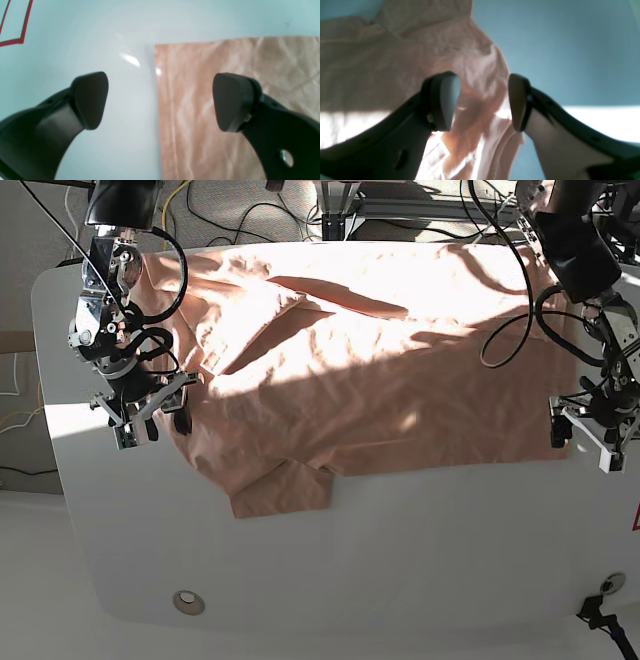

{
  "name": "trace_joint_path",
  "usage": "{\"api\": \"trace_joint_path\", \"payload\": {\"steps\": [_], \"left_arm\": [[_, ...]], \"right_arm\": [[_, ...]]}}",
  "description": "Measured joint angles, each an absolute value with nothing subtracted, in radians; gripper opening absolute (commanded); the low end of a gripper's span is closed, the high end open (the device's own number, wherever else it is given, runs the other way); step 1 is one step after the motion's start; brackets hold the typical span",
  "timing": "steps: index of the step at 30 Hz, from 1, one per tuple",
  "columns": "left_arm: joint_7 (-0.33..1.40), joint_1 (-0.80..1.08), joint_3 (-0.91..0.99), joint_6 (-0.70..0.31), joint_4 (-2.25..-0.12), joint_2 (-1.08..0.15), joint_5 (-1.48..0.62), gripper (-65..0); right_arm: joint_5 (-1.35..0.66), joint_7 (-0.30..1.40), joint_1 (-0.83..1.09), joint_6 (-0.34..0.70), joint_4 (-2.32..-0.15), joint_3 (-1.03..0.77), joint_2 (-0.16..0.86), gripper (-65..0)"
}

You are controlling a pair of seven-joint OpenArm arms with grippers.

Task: Fold the T-shirt properly
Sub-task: 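Release the collar side and move both grippers to the hem corners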

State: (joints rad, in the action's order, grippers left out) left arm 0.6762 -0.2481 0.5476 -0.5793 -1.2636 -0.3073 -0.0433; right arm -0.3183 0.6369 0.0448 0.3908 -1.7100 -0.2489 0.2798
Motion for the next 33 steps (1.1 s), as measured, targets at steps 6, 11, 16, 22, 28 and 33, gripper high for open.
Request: {"api": "trace_joint_path", "payload": {"steps": [6, 11, 16, 22, 28, 33], "left_arm": [[0.493, -0.404, 0.432, -0.567, -0.871, -0.358, -0.040, -1.6], [0.387, -0.466, 0.369, -0.562, -0.643, -0.395, -0.043, -1.6], [0.294, -0.482, 0.327, -0.562, -0.568, -0.397, -0.060, -1.9], [0.289, -0.482, 0.316, -0.562, -0.567, -0.397, -0.061, -8.6], [0.290, -0.480, 0.316, -0.561, -0.566, -0.394, -0.067, -35.8], [0.295, -0.479, 0.315, -0.563, -0.565, -0.393, -0.070, -51.7]], "right_arm": [[-0.314, 0.641, 0.020, 0.389, -1.652, -0.252, 0.280, -31.8], [-0.317, 0.636, 0.019, 0.390, -1.640, -0.252, 0.278, -31.8], [-0.317, 0.637, 0.019, 0.391, -1.640, -0.251, 0.278, -31.8], [-0.317, 0.638, 0.018, 0.386, -1.640, -0.255, 0.277, -31.9], [-0.319, 0.632, -0.093, 0.389, -1.538, -0.253, 0.276, -31.7], [-0.311, 0.639, -0.261, 0.383, -1.347, -0.233, 0.272, -31.4]]}}
